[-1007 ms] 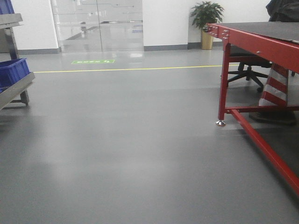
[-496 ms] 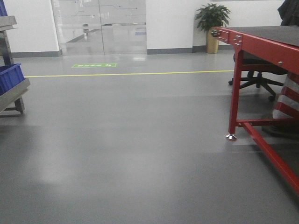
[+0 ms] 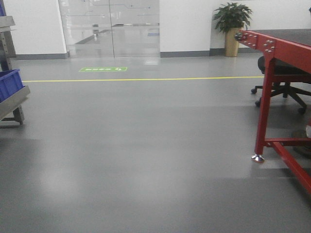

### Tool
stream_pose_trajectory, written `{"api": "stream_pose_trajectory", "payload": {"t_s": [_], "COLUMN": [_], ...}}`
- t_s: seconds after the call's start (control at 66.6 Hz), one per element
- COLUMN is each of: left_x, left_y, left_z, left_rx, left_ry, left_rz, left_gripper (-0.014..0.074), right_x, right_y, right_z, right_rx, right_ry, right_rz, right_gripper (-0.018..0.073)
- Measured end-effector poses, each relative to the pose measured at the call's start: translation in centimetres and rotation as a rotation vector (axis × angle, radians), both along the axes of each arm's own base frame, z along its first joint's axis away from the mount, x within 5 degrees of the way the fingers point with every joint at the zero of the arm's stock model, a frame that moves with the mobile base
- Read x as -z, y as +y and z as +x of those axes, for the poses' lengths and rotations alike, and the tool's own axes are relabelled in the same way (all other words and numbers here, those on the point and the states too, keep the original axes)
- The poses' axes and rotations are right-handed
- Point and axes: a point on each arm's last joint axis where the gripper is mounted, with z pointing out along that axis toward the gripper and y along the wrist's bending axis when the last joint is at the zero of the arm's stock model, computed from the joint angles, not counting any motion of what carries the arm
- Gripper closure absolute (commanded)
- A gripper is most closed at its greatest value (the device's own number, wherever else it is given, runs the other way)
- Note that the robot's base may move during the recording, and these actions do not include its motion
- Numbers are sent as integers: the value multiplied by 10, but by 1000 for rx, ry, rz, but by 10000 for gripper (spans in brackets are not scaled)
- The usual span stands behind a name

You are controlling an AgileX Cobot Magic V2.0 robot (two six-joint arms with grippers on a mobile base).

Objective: Move two blue bins to right shelf middle
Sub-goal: 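Hold the cyan bin with both grippers while driving across the floor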

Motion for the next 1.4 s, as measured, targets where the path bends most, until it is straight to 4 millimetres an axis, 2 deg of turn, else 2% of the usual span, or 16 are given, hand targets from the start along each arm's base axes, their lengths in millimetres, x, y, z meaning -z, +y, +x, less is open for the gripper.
{"api": "stream_pose_trajectory", "payload": {"t_s": [1.397], "left_x": [0], "left_y": [0], "left_z": [0], "left_rx": [0], "left_ry": [-1], "left_rz": [0], "left_gripper": [707], "right_x": [0], "right_y": [0], "right_z": [0], "right_rx": [1], "right_ry": [-1], "right_rz": [-1], "right_gripper": [716]}}
